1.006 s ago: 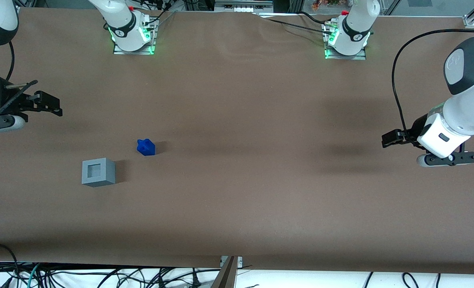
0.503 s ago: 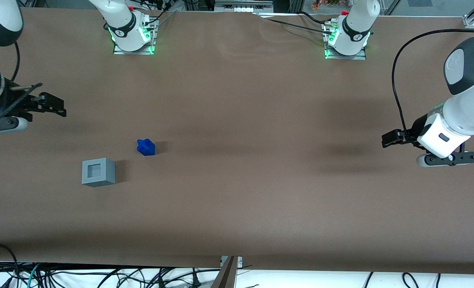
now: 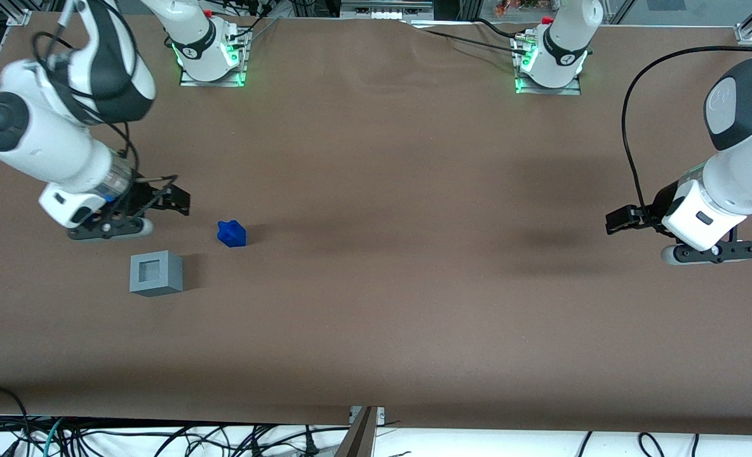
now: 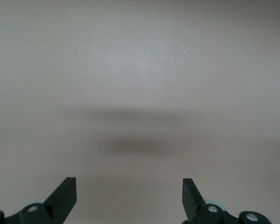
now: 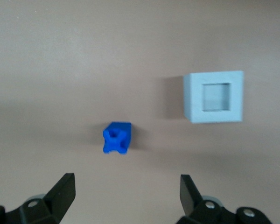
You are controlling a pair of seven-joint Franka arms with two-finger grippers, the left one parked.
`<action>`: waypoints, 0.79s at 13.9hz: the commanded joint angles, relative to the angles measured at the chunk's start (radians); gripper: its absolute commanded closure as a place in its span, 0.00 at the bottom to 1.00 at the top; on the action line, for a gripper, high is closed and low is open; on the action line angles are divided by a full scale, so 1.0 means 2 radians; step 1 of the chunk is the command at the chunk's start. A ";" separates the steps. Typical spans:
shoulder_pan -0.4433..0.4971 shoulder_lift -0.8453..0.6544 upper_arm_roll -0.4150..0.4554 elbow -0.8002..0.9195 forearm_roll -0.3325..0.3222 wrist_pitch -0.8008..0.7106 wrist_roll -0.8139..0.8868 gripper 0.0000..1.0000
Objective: Insert blue part into gray base with right arm
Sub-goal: 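Move the open right gripper down over the blue part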
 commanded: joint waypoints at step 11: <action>0.011 0.074 0.015 -0.149 -0.004 0.263 0.026 0.01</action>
